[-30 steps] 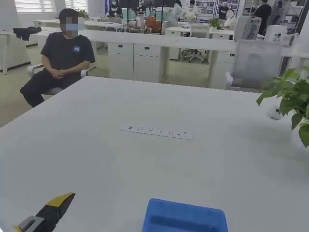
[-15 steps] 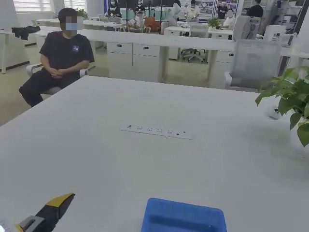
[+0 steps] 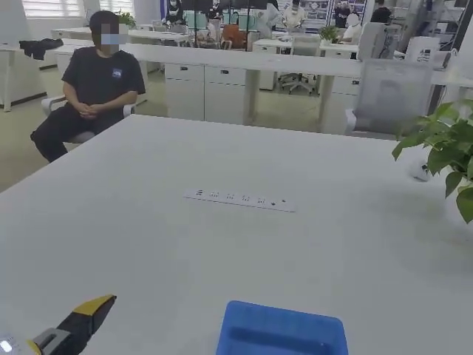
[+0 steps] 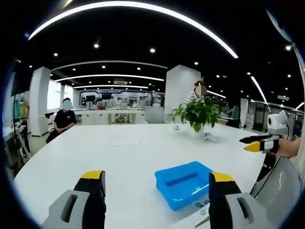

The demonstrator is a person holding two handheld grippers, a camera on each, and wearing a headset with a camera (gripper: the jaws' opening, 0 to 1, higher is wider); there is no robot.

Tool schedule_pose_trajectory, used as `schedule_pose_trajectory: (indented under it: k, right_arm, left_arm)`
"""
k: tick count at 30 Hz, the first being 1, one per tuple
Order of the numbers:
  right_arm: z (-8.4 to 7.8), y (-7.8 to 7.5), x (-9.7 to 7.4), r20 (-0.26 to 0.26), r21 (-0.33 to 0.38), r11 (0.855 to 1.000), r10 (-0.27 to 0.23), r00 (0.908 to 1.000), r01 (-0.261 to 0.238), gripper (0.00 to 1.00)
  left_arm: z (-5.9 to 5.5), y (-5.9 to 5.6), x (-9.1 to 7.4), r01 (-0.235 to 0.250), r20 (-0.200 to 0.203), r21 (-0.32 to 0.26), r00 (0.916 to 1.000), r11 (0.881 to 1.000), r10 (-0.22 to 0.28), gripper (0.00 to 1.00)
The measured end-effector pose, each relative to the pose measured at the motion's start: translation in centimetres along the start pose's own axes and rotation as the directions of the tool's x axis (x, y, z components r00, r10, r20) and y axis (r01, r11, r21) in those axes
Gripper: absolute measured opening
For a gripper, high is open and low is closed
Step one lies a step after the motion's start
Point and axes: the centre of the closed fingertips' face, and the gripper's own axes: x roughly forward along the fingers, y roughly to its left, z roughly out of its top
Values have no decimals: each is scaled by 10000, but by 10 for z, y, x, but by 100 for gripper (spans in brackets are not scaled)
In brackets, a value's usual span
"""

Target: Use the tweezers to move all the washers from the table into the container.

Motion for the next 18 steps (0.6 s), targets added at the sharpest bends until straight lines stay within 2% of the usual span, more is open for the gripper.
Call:
schedule_pose_trajectory:
  k: [6, 18]
  right_arm:
    - [-1, 0, 0, -66, -38, 10000, 20, 10000, -20, 71]
    - [-5, 13, 5, -423, -533, 9980, 304, 9986, -327, 70]
  left_arm:
    - [-1, 0, 0, 2, -24, -34, 10000, 10000, -2, 91]
    - [0, 1, 0, 77, 22, -260, 10000, 9996, -76, 91]
